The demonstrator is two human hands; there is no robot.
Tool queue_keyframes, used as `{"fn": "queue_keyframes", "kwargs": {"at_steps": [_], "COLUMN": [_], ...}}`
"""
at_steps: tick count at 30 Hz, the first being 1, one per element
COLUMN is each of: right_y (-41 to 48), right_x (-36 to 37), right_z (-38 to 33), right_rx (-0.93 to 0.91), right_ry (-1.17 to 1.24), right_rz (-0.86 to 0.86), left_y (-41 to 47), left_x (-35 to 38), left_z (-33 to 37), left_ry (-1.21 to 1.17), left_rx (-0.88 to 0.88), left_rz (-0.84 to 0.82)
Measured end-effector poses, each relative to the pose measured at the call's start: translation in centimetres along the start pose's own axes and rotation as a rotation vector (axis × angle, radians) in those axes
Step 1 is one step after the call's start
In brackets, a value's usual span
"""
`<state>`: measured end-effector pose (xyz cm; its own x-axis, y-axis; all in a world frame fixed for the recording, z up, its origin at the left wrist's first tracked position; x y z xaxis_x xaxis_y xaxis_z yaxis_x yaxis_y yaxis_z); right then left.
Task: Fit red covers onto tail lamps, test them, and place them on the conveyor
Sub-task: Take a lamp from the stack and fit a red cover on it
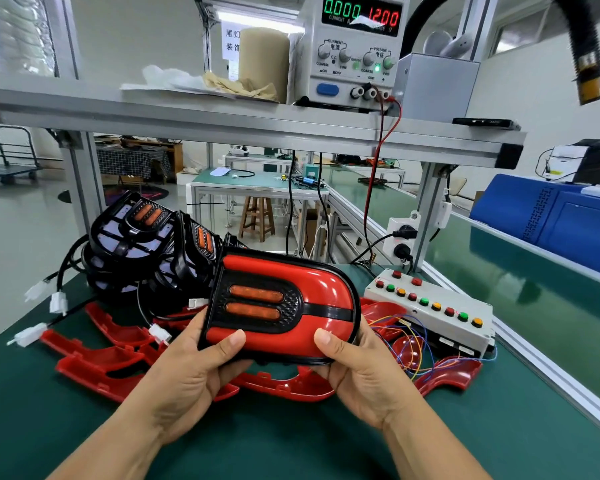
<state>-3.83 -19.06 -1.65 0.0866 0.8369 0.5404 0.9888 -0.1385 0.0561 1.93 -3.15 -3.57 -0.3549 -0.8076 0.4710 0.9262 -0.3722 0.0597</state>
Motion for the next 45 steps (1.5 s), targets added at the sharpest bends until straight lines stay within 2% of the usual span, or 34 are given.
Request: {"fn": "queue_keyframes", "kwargs": {"at_steps": [6,12,16,22,30,41,45], "right_y": [0.4,0.4,-0.1,-0.6,0.2,0.7,0.8], "right_x": [-0.4,-0.8,-0.1,0.7,-0.3,-1.1,-1.3], "right_z": [-0.8,-0.5,-0.2,-0.1,-0.3,-0.5,-0.1], "right_rx": [-0.062,-0.031,0.061,0.099,0.009,-0.046,-0.031], "right_ry": [-0.023,-0.038,0.047,0.117,0.116,0.035,0.032], "right_rz": [0.044,0.044,-0.045,-0.151,-0.063,0.044,0.030], "left_y": [0.2,-0.2,-0.6,-0.7,-0.4,0.2,0.3], "left_x": [0.6,1.0,1.1,0.6,0.2,0.5,0.6], "left_z": [0.3,0.1,-0.1,0.1,-0.1,-0.4,-0.5], "left_ry": [0.010,0.014,0.017,-0.040,-0.119,-0.041,-0.046], "left_rx": [0.026,0.000,-0.035,-0.028,-0.029,-0.020,-0.011], "left_rz": [0.007,-0.037,-0.084,-0.039,0.006,0.020,0.036]}}
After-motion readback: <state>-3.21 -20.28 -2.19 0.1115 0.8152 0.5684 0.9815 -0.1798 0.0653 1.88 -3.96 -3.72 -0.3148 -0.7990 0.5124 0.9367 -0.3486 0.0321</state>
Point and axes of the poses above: each hand's wrist, its own y-axis towards the middle knuckle, its own x-axis out of the palm, z = x × y, the point moved 10 cm from there along y, towards the middle knuckle, and after that the axes turned 7 degrees about z, right-handed, at the moved point
